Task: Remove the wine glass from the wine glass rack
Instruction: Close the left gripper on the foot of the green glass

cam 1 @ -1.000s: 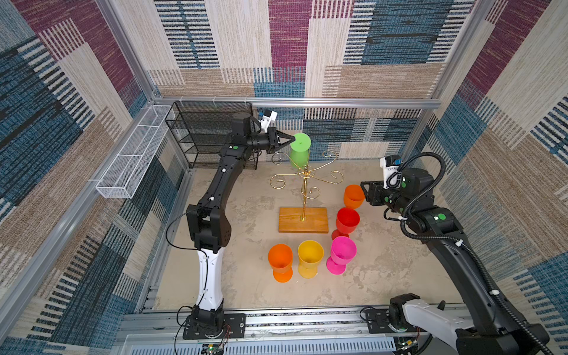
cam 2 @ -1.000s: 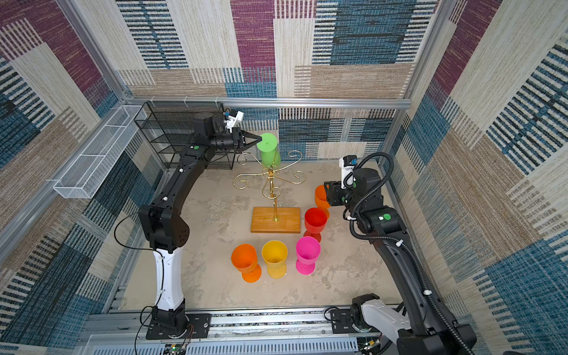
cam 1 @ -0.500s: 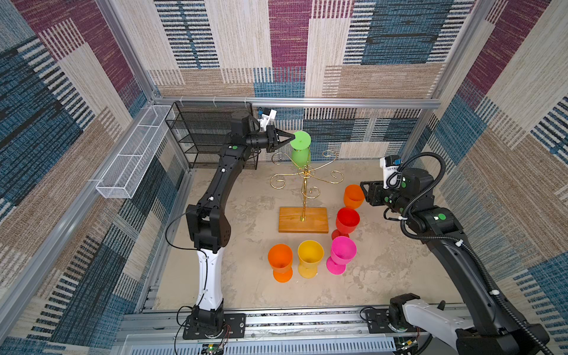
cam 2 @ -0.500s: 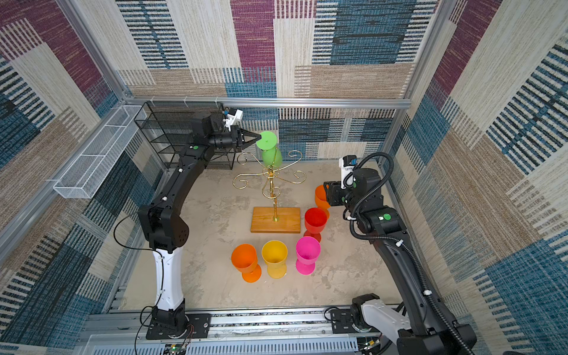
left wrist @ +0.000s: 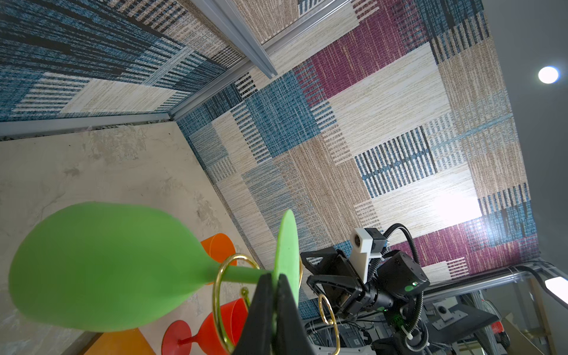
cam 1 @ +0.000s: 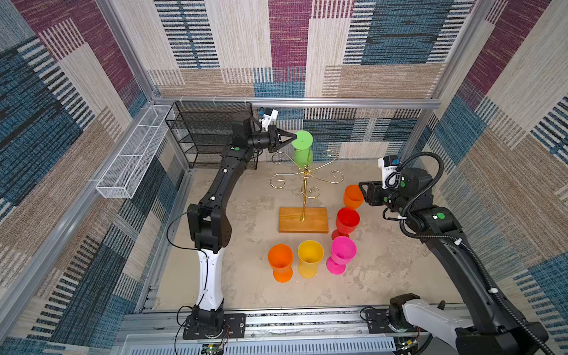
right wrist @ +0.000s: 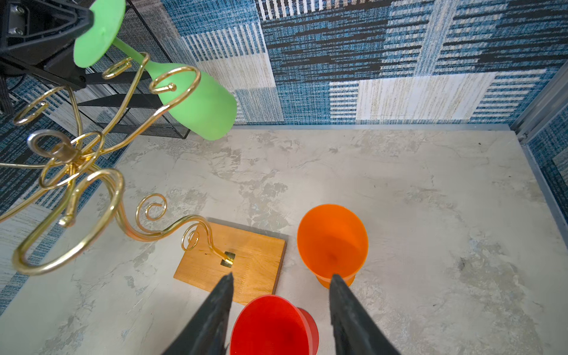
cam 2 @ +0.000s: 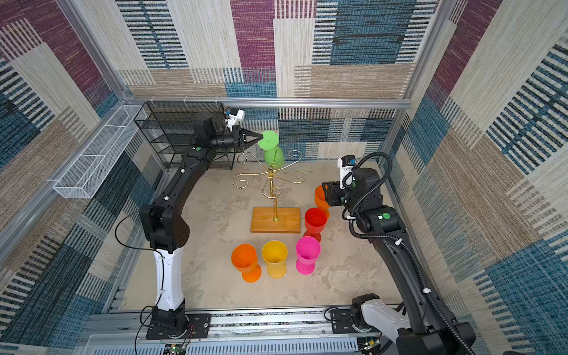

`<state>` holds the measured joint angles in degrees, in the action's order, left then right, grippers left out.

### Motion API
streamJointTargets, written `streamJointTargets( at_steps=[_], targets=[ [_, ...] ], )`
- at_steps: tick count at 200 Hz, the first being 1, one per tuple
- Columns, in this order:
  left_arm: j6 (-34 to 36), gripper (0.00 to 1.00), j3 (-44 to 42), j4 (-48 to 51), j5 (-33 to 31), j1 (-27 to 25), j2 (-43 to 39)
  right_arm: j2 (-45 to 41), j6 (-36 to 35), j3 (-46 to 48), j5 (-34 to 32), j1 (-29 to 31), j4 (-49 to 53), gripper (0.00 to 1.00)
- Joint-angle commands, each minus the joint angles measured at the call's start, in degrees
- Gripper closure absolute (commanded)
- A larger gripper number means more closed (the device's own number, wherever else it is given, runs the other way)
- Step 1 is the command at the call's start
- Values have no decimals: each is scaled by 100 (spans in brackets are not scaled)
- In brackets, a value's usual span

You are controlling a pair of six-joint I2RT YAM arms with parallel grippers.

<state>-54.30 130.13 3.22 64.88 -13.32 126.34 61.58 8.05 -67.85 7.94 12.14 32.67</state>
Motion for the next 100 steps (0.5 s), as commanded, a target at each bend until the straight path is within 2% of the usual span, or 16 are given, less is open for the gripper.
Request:
streamJointTargets(
  at_steps=[1,100],
  targets=[
    [-41,100,13,-318,86,-19,22,-14,25,31,40,-2,-220,48],
    [149,100,-467,-383,410,-39,-328,-32,72,71,76,-9,-236,48]
  ],
)
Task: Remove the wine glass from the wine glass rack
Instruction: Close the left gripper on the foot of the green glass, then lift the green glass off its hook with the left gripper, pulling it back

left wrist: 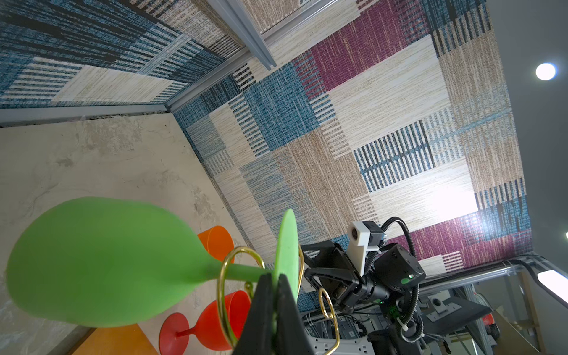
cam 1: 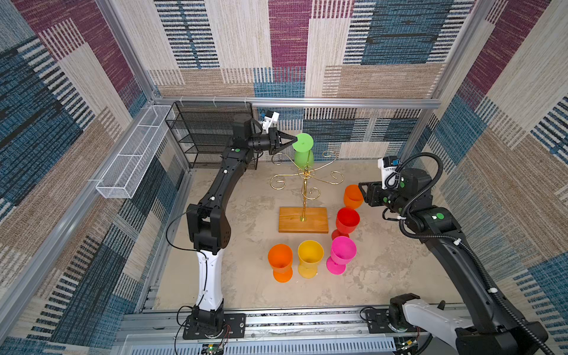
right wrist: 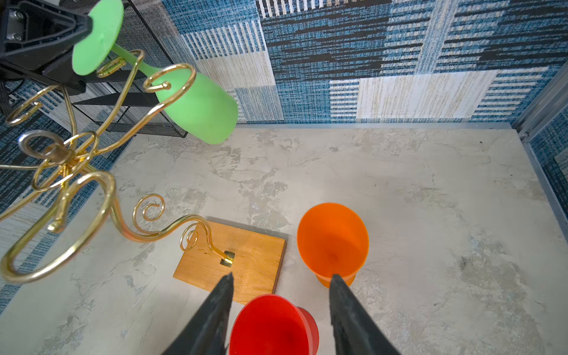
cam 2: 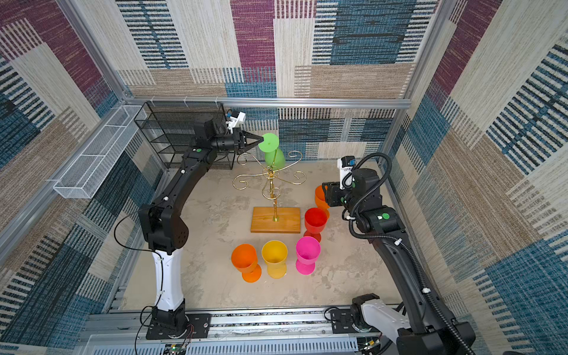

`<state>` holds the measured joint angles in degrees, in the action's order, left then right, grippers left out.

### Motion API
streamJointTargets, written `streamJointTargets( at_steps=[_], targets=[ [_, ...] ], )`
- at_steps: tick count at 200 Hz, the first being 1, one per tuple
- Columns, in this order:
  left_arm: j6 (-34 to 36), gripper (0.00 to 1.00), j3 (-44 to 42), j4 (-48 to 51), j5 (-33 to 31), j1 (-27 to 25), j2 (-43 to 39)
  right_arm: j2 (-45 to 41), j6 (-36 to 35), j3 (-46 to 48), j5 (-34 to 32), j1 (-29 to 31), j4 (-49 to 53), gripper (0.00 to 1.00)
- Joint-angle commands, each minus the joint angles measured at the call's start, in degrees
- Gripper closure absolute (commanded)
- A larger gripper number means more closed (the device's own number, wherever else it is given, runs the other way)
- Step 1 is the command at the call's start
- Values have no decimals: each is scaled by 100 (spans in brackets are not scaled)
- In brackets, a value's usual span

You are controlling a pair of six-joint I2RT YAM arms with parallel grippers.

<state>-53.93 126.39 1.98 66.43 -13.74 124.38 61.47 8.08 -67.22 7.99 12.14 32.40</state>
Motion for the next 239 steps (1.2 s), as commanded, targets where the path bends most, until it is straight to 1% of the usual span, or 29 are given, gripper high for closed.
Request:
streamJointTargets(
  at_steps=[1,41,76,176,239],
  targets=[
    [111,100,-99,-263,256,3,-136,-21,66,7,71,-5,-209,48],
    [104,100,-210,-300,391,3,-255,-26,69,20,86,-2,-216,48],
    [228,100,-238,-174,359,3,-276,-12,76,42,103,-1,-230,48],
    [117,100,307,-163,325,-94,172,-13,79,75,98,-1,-232,48],
    [311,100,-140,-174,468,-112,-165,4,67,95,102,-1,-245,48]
  ],
)
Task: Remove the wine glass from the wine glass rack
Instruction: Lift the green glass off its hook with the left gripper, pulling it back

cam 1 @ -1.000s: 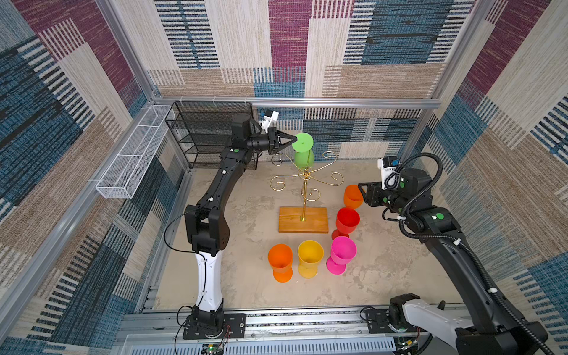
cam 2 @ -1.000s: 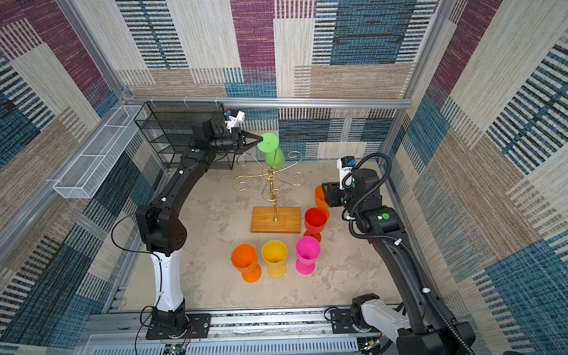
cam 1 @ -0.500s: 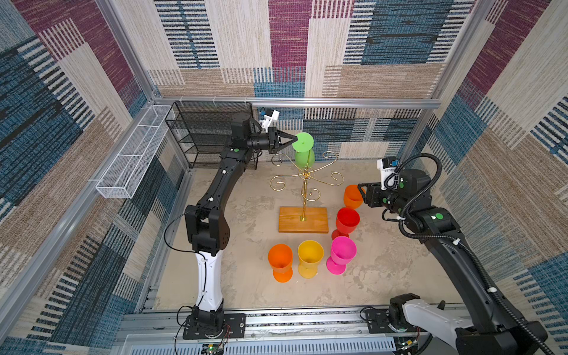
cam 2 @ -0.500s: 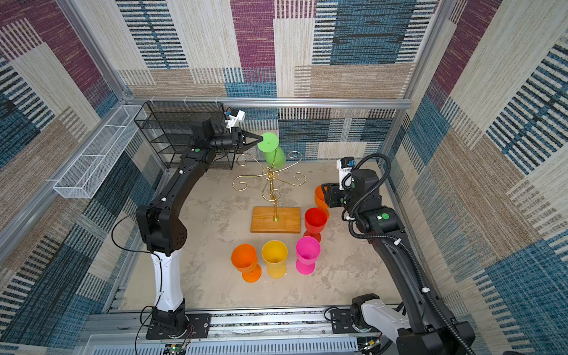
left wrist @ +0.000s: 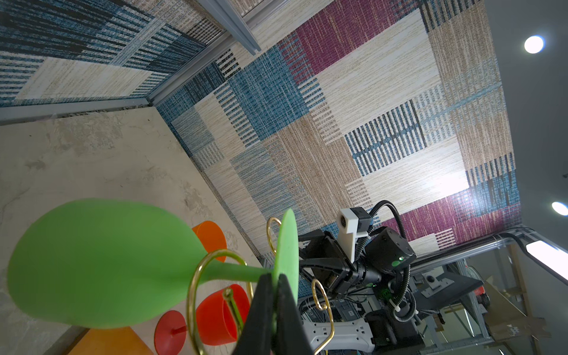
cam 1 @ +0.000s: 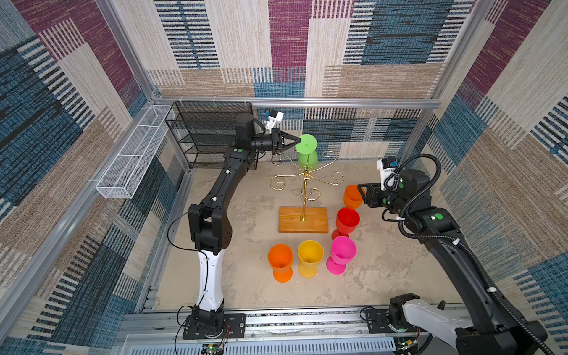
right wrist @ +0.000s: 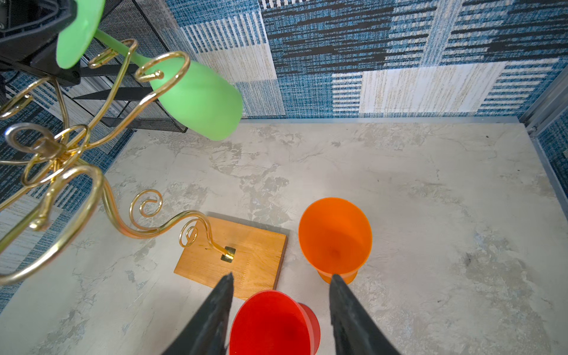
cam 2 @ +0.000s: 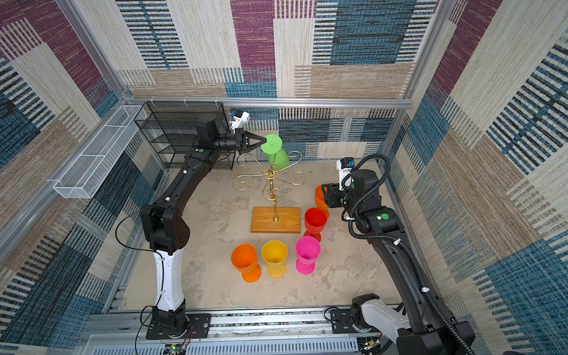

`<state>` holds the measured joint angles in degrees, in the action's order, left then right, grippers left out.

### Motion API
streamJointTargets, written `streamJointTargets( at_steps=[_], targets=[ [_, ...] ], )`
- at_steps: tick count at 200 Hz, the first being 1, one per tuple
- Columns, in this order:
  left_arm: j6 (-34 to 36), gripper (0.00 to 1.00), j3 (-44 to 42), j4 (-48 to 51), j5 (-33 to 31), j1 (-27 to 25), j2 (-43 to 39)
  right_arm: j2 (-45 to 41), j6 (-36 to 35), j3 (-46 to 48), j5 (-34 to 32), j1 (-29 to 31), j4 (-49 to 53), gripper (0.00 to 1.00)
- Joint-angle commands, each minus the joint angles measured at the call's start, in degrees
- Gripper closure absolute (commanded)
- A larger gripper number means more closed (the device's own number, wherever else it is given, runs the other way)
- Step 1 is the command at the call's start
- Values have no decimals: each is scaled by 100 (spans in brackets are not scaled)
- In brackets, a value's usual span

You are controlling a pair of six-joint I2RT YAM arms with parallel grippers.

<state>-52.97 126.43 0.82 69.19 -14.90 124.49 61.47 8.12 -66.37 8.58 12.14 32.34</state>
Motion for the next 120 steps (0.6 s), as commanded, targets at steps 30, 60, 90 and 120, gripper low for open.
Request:
streamJointTargets(
  at_steps=[30,60,90,120],
  targets=[
    [363,100,-331,69,225,39,-350,23,67,18,74,-1,-263,48],
    [506,100,-370,223,220,83,-418,27,64,23,78,-6,-271,48],
    [516,100,-258,264,227,103,-318,28,52,15,91,-2,-257,48],
    [524,100,-26,347,327,144,-185,23,24,-13,61,-2,-213,48]
  ],
)
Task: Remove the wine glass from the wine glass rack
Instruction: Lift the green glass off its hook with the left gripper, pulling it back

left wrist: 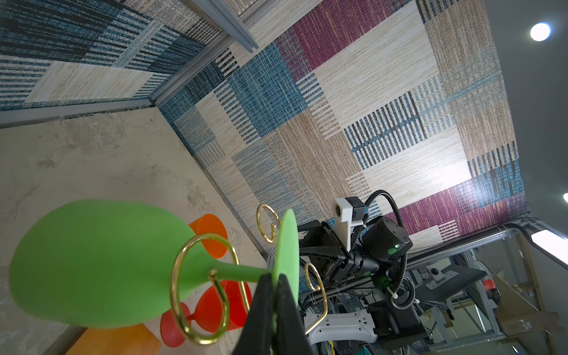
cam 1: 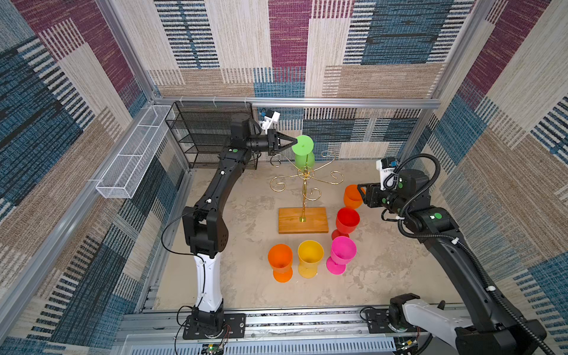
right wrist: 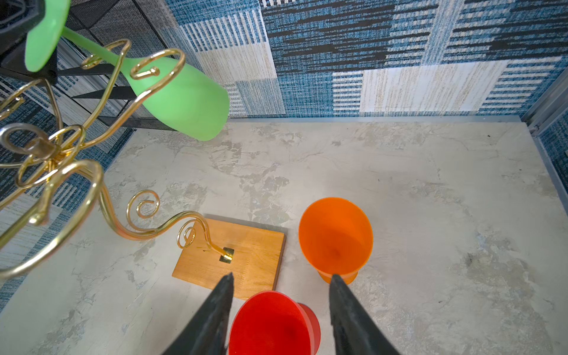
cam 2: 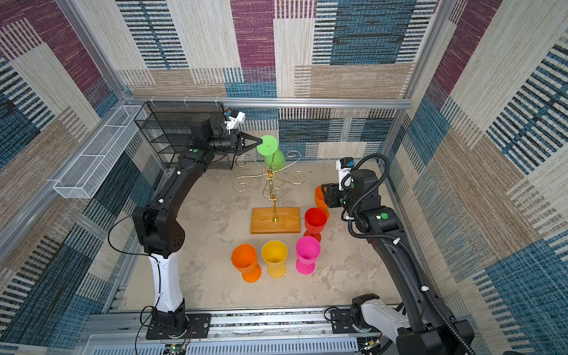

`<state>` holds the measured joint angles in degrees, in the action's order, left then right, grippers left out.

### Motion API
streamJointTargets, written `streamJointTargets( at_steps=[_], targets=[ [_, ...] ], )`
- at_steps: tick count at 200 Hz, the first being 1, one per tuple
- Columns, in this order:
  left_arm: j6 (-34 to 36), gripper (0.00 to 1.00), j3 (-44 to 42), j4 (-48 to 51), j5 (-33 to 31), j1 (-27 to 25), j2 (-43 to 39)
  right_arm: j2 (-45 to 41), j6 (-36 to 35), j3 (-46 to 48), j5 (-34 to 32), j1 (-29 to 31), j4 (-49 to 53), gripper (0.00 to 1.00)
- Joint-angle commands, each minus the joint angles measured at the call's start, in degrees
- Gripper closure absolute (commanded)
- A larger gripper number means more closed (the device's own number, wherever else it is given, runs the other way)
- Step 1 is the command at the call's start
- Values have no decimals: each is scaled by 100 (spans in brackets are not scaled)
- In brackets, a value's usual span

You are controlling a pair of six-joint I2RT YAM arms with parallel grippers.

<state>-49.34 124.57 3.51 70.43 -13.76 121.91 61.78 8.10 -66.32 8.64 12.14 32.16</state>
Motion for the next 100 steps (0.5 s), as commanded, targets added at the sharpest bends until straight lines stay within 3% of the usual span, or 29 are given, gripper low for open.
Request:
streamJointTargets(
  at_steps=[1,100],
  targets=[
    [170,100,171,84,205,35,76,-8,26,-19,52,-6,-190,48],
    [883,100,548,879,621,253,187,31,16,3,58,-6,-206,48]
  ],
)
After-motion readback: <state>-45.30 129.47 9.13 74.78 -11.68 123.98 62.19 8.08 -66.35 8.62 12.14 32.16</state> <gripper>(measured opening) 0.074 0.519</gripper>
